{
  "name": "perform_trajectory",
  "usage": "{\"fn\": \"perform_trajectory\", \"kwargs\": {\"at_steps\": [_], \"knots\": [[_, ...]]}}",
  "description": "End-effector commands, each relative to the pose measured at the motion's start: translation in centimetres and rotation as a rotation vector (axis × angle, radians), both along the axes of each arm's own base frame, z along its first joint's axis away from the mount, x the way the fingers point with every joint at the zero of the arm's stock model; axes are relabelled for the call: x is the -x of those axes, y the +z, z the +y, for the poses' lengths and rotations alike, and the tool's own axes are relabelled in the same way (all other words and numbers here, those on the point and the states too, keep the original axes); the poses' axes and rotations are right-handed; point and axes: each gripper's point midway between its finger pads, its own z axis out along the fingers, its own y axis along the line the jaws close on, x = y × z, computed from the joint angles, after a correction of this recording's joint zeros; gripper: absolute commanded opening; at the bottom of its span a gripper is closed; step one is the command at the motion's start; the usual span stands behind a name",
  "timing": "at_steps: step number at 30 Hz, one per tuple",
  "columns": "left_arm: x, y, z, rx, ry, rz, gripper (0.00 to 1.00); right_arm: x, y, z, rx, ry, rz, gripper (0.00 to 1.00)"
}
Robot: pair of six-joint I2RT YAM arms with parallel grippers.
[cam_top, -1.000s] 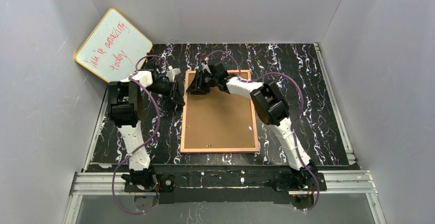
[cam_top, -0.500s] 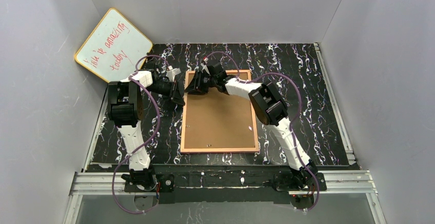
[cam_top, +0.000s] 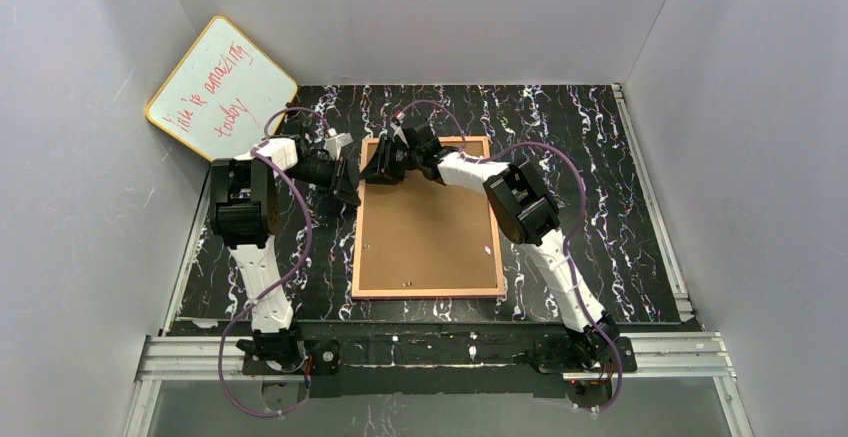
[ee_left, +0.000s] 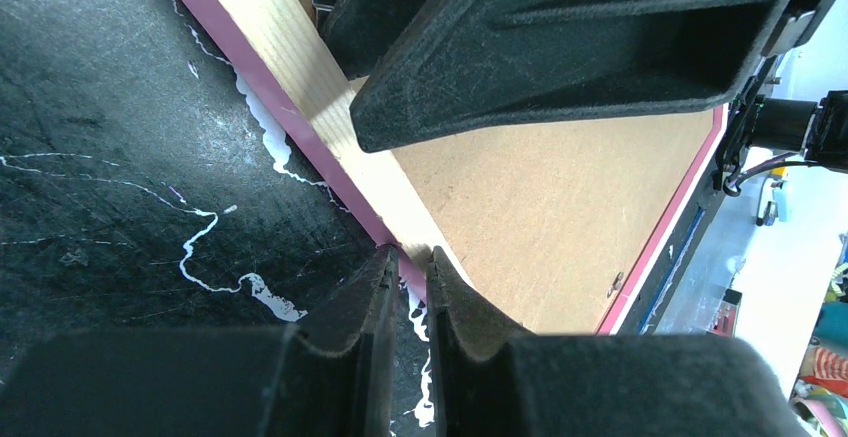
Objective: Put the photo into the frame
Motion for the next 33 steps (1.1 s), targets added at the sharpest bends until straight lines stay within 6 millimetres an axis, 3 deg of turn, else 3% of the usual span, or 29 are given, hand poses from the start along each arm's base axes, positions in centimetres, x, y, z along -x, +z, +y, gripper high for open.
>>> {"fn": "perform_trajectory", "kwargs": {"at_steps": [1,5,11,15,18,19,24,30,33], "knots": [[3.3,-4.9,1.0,-0.169,-0.089,0.076,0.05,-1.6,-1.5,0.2,0.033,-0.034,-0.043,0.41],[3.2,-4.7,1.1,-0.176,-0.094,0.070,0.05,-2.0,-0.1,0.5,0.024,-0.004,-0.085,0.42],[3.2,-3.8,1.4,-0.177,-0.099,0.067,0.04,-1.5,5.4,0.7,-0.077,0.053,-0.150,0.45],[2.6,-2.7,2.2,-0.181,-0.089,0.054,0.05,-0.6,9.5,-0.3,-0.167,0.069,-0.165,0.51],[2.3,-1.6,2.5,-0.183,-0.100,0.031,0.05,-0.7,12.1,-2.1,-0.172,0.031,-0.199,0.62],[2.0,-1.4,3.5,-0.188,-0.079,0.025,0.06,-0.8,13.0,-2.9,-0.176,0.013,-0.214,0.66],[2.9,-1.1,4.6,-0.230,-0.108,0.012,0.07,-1.4,14.5,-8.5,-0.105,-0.087,-0.249,0.77],[4.6,-1.8,5.2,-0.266,-0.140,-0.003,0.08,-4.3,12.3,-21.8,0.159,-0.414,-0.245,0.88],[5.6,-2.0,4.8,-0.262,-0.163,-0.003,0.08,-4.5,10.8,-26.9,0.255,-0.512,-0.224,0.90]]}}
